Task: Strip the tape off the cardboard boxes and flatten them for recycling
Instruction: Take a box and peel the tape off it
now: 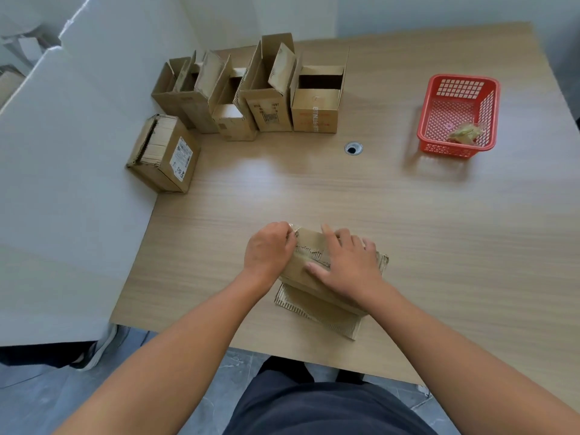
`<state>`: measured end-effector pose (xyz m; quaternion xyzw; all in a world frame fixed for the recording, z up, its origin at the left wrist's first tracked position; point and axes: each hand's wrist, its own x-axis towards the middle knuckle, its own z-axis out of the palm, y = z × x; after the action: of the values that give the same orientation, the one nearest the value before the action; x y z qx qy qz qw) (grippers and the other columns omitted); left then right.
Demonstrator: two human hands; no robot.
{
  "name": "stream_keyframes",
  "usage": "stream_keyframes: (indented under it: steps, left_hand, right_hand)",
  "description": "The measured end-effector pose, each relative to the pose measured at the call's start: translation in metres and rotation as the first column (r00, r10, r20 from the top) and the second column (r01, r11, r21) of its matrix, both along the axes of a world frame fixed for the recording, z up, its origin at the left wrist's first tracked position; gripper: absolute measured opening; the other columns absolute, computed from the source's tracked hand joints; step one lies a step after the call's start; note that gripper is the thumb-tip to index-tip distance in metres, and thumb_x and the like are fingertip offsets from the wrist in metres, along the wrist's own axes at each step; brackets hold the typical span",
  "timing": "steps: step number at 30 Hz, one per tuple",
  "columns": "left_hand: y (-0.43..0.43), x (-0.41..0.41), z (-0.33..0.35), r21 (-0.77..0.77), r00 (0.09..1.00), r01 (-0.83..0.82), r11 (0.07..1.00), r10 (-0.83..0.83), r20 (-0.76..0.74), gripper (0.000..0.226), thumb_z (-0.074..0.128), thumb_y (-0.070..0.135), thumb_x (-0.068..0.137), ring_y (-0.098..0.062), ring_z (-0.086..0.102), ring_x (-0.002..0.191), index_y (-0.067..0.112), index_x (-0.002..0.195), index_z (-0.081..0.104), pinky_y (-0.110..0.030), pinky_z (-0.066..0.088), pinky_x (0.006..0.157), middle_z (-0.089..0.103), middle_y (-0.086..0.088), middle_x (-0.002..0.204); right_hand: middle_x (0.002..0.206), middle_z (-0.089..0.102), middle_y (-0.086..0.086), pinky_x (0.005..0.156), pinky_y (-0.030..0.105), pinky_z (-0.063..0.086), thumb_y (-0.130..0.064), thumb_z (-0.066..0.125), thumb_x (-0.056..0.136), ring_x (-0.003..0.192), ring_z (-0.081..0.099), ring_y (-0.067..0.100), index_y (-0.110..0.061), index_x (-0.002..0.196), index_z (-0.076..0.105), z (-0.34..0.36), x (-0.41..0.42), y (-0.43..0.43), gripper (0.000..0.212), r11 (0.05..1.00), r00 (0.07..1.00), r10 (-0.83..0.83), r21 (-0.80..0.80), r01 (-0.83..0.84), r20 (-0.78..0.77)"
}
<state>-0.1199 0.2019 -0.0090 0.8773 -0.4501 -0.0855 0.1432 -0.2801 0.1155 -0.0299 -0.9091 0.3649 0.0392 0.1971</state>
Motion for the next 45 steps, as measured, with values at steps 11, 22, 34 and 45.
stream_keyframes:
  steps: [11,22,34,45]
  left_hand:
    - [0.012,0.019,-0.008,-0.113,0.945,-0.031,0.993,-0.007,-0.326,0.031,0.073,0.050,0.087,-0.014,0.059,0.092,0.023,0.098,0.064,-0.027,0.044,0.078,0.061,0.008,0.100]
    - [-0.005,0.027,-0.009,-0.069,0.949,-0.022,0.997,0.000,-0.314,0.030,0.080,0.034,0.085,-0.009,0.057,0.091,0.024,0.113,0.073,-0.024,0.046,0.085,0.054,0.011,0.104]
    - [-0.004,0.006,-0.010,-0.128,0.986,0.162,0.979,-0.156,0.053,0.015,0.060,0.010,0.099,-0.038,0.069,0.087,0.000,0.099,0.072,-0.049,0.058,0.071,0.070,-0.013,0.112]
    - [-0.012,-0.007,-0.018,-0.178,0.900,-0.425,0.887,0.392,-0.192,0.015,0.061,0.023,0.097,-0.018,0.056,0.078,0.017,0.086,0.070,-0.031,0.036,0.071,0.064,0.007,0.082]
  right_hand:
    - [0.133,0.058,-0.005,0.097,0.048,0.036,-0.089,0.031,0.080,0.117,0.055,0.026,-0.031,0.155,0.037,-0.015,0.001,0.008,0.095,0.985,0.999,-0.023,-0.169,0.030,0.043]
    - [0.122,0.061,-0.007,0.096,0.046,0.032,-0.087,0.042,0.079,0.107,0.058,0.025,-0.031,0.141,0.049,-0.028,0.002,0.011,0.084,0.966,0.990,-0.057,-0.244,0.088,0.132]
    - [0.128,0.058,-0.008,0.097,0.046,0.028,-0.091,0.033,0.077,0.115,0.053,0.024,-0.034,0.143,0.045,-0.020,0.003,0.011,0.088,0.988,0.995,-0.057,-0.140,0.068,0.080]
    - [0.133,0.056,-0.004,0.099,0.048,0.032,-0.089,0.033,0.082,0.119,0.050,0.027,-0.033,0.148,0.039,-0.018,0.005,0.013,0.086,0.994,0.997,-0.029,-0.099,0.036,0.077]
